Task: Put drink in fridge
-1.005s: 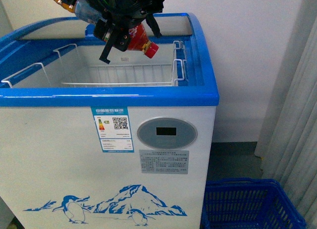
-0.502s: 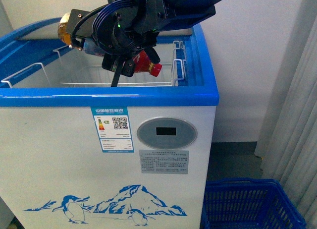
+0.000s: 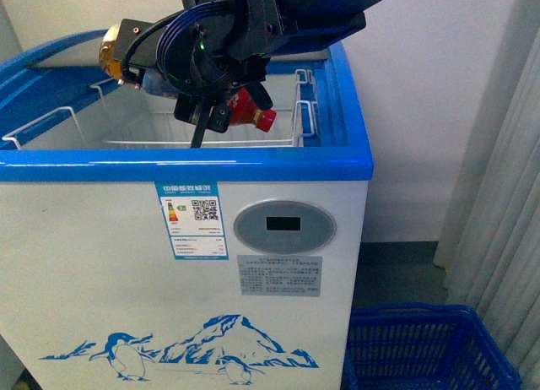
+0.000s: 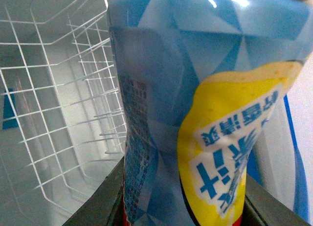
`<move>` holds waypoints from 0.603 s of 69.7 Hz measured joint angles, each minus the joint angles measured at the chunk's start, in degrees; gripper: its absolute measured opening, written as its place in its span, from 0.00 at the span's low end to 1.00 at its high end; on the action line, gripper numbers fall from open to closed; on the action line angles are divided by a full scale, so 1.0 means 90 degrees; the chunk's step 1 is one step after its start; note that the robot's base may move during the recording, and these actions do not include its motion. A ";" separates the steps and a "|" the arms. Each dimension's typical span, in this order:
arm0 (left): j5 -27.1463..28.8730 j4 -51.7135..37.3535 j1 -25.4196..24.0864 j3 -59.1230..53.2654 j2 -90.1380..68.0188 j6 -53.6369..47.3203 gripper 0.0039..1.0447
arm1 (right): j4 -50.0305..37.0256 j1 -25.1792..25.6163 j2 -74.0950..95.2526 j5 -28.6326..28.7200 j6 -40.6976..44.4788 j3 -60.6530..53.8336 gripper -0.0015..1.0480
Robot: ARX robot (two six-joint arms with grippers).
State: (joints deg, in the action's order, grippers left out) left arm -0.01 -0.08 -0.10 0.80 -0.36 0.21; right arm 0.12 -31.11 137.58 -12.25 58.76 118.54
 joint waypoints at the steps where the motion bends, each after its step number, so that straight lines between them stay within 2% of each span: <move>1: 0.0000 0.0000 0.0000 0.0000 0.0000 0.0000 0.92 | 0.0000 0.0000 0.0000 0.0000 0.0000 0.0000 0.38; 12: 0.0000 0.0000 0.0000 0.0000 0.0000 0.0000 0.92 | 0.0000 0.0000 0.0000 0.0000 0.0000 0.0000 0.38; 23: 0.0000 0.0000 0.0000 0.0000 0.0000 0.0000 0.92 | -0.0527 0.0000 0.0034 -0.0151 0.0143 -0.0019 0.65; 36: 0.0000 0.0000 0.0000 0.0000 0.0000 0.0000 0.92 | -0.0665 0.0000 0.0032 -0.0211 0.0170 0.0070 0.93; 42: 0.0000 0.0000 0.0000 0.0002 0.0000 0.0000 0.92 | -0.0665 0.0000 0.0032 -0.0211 0.0172 0.0073 0.92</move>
State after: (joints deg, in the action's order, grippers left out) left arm -0.01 -0.08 -0.10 0.82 -0.36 0.21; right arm -5.87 -31.11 137.86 -14.15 60.31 119.20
